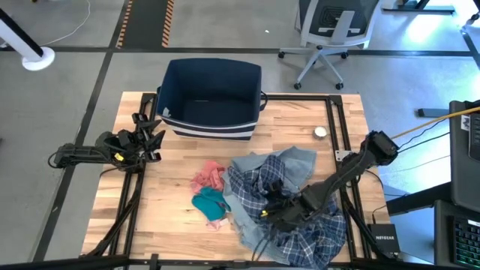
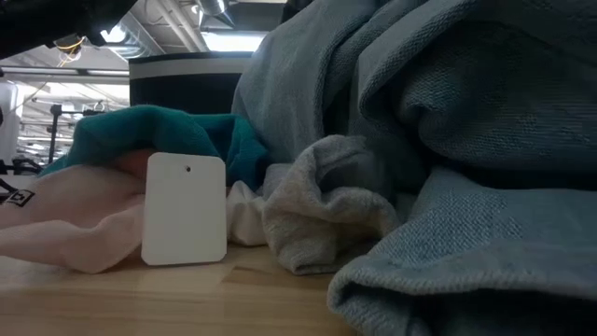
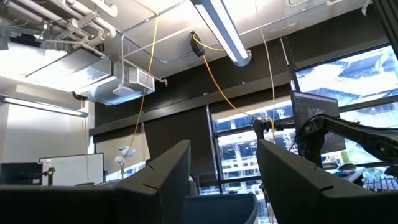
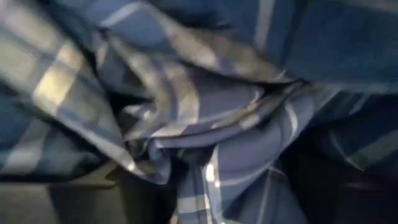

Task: Sort clothes
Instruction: Put the blue checkered polo into the blue laundry organizer

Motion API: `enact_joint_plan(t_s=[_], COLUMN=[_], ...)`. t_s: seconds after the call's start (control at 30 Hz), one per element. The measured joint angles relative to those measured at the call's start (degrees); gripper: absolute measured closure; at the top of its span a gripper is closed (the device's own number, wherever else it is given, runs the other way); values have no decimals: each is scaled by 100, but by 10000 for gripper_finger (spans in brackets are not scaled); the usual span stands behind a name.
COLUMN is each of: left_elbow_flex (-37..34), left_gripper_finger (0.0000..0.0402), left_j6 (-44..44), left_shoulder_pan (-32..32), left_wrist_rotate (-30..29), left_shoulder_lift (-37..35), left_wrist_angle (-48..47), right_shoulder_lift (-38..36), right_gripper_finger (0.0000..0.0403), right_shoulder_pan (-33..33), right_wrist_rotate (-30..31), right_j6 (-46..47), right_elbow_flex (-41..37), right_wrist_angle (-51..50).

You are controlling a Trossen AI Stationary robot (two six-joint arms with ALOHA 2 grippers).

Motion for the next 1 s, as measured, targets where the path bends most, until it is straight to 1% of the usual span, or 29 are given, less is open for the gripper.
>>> enact_joint_plan(t_s=[0.1, 0.2, 0.3, 0.33, 0.37, 0.4, 0.5, 0.57, 0.63, 0.73, 0.77, 0.87, 0.93, 1.0], left_elbow_flex=[0, 0, 1, 0, 0, 0, 0, 0, 1, 0, 0, 2, 0, 0], left_gripper_finger=[222, 222, 222, 222, 222, 222, 222, 222, 222, 222, 222, 222, 222, 222], left_j6=[-4, -4, -5, -7, -7, -7, -7, -7, -7, -3, -2, -5, -7, -7], left_shoulder_pan=[0, 0, 0, 0, 0, 0, 0, 0, 1, 1, 0, 0, 0, 0], left_wrist_rotate=[0, 0, 0, 0, 0, 0, 0, 0, 0, 0, 0, 0, 0, -2], left_shoulder_lift=[1, 1, 1, 0, 0, 2, 2, 1, 2, 1, 0, 2, 2, 2], left_wrist_angle=[-1, -3, -3, -2, -2, -2, 0, -2, 0, 0, 0, 3, 2, 2], right_shoulder_lift=[4, 4, 1, 1, 1, 1, -1, -1, -1, -7, -7, -7, -15, -18], right_gripper_finger=[181, 263, 350, 373, 383, 384, 360, 354, 362, 386, 387, 386, 378, 374], right_shoulder_pan=[-84, -71, -60, -60, -62, -64, -69, -106, -158, -255, -279, -434, -597, -797], right_wrist_rotate=[-88, 9, 430, 649, 888, 1097, 1645, 2031, 2377, 2867, 3014, 3322, 3480, 3526], right_j6=[-128, -195, -228, -237, -270, -289, -416, -627, -874, -1318, -1523, -2083, -2401, -2770], right_elbow_flex=[70, 433, 977, 1168, 1359, 1547, 2137, 2513, 2927, 3564, 3784, 4431, 4828, 5184], right_wrist_angle=[-130, -744, -1523, -1755, -1942, -2088, -2464, -2628, -2766, -2864, -2860, -2832, -2813, -2778])
